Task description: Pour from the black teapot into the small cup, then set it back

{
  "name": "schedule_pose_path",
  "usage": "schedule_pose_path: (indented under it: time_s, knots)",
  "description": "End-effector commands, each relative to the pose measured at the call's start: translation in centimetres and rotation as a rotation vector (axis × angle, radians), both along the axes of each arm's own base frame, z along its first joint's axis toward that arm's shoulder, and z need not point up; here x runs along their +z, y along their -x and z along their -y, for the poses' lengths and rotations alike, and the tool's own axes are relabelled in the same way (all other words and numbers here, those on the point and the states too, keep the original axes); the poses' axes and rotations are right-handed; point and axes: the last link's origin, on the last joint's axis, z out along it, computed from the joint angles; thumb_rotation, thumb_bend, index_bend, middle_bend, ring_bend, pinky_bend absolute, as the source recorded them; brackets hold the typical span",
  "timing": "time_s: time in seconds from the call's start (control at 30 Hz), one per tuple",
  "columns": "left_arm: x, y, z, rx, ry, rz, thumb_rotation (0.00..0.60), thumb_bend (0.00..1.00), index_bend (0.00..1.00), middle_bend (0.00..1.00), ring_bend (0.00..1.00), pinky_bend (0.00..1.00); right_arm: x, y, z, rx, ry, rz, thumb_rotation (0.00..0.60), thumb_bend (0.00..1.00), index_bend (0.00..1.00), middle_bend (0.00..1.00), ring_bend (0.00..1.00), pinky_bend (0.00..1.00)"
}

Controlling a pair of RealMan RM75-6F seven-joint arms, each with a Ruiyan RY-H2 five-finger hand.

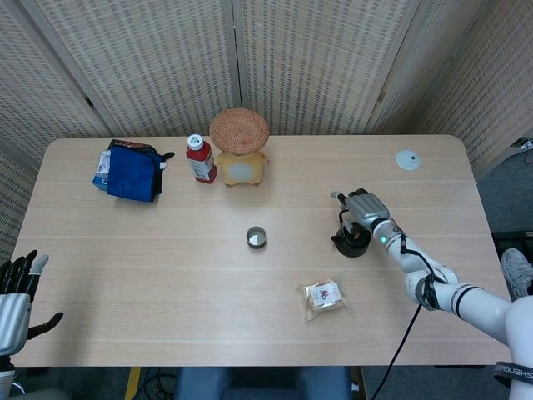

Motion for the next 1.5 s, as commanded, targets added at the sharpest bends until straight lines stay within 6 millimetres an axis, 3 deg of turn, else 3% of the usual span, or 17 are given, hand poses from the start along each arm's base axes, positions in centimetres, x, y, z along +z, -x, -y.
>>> schedule_pose_path:
  time_s: [0.03,0.27,0.67,1.13,1.33,1.5]
  knots:
    - [0.0,0.0,0.0,0.0,-0.002,0.001,0.6,0.14,0.0,0.0,0.0,0.0,0.0,0.0,0.1,0.0,0.004,-0.004,0.6,0.55,0.08,0.32,0.11,0.08]
    - [0.1,0.0,0.0,-0.004,-0.006,0.0,0.6,0.14,0.0,0.0,0.0,0.0,0.3,0.2,0.0,0.0,0.014,-0.011,0.6,0.55,0.08,0.4,0.13,0.08]
    - [0.1,0.0,0.0,-0.006,-0.009,0.0,0.6,0.14,0.0,0.0,0.0,0.0,2.2,-0.4,-0.9,0.026,0.043,0.0,0.6,0.55,0.08,0.43,0.19,0.08]
    - [0.3,0.3,0.2,-0.007,-0.016,0.01,0.6,0.14,0.0,0.0,0.0,0.0,4.5,-1.7,-5.8,0.125,0.031,-0.011,0.6,0.54,0.08,0.43,0.23,0.08]
    - [0.4,0.5,0.5,-0.01,-0.019,0.018,0.6,0.14,0.0,0.0,0.0,0.0,4.8,-1.5,-7.8,0.144,0.026,-0.028,0.6,0.46,0.08,0.4,0.23,0.08]
    - [0.4,0.6,0.6,-0.013,-0.023,0.024,0.6,0.14,0.0,0.0,0.0,0.0,5.1,-1.2,-9.1,0.158,0.051,-0.036,0.6,0.3,0.09,0.36,0.23,0.03]
